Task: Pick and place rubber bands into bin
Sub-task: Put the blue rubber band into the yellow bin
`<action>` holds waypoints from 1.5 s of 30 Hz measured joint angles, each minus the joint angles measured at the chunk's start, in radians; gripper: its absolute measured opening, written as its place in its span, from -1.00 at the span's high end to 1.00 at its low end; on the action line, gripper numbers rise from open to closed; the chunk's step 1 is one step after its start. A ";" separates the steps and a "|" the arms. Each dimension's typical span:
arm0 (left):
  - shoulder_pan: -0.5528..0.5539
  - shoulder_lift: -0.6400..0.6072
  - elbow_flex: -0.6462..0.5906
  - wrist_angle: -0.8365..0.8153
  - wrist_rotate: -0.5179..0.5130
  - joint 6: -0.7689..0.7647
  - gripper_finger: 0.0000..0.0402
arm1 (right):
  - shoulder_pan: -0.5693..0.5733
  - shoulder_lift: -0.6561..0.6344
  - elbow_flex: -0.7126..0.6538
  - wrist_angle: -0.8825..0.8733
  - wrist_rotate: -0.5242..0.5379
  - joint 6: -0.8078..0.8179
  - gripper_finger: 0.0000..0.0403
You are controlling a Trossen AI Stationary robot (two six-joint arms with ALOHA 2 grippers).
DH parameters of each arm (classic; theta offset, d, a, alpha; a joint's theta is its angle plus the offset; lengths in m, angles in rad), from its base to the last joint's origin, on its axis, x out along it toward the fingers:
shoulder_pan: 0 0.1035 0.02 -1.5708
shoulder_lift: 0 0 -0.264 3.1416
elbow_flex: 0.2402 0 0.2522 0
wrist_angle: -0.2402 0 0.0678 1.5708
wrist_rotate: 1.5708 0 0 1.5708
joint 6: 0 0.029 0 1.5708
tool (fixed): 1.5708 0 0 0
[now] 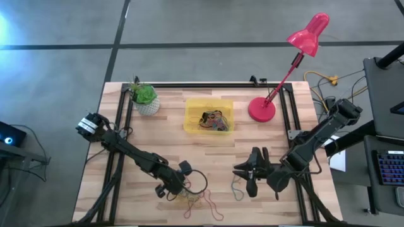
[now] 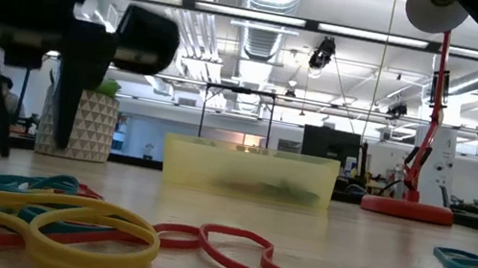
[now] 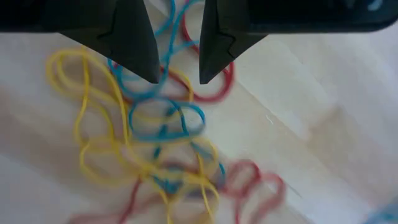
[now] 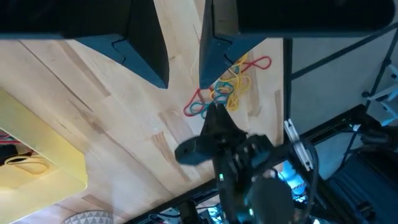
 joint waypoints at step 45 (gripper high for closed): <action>0.040 0.071 0.023 -0.066 0.099 -0.016 0.52 | 0.039 0.000 -0.003 -0.024 0.065 0.048 0.66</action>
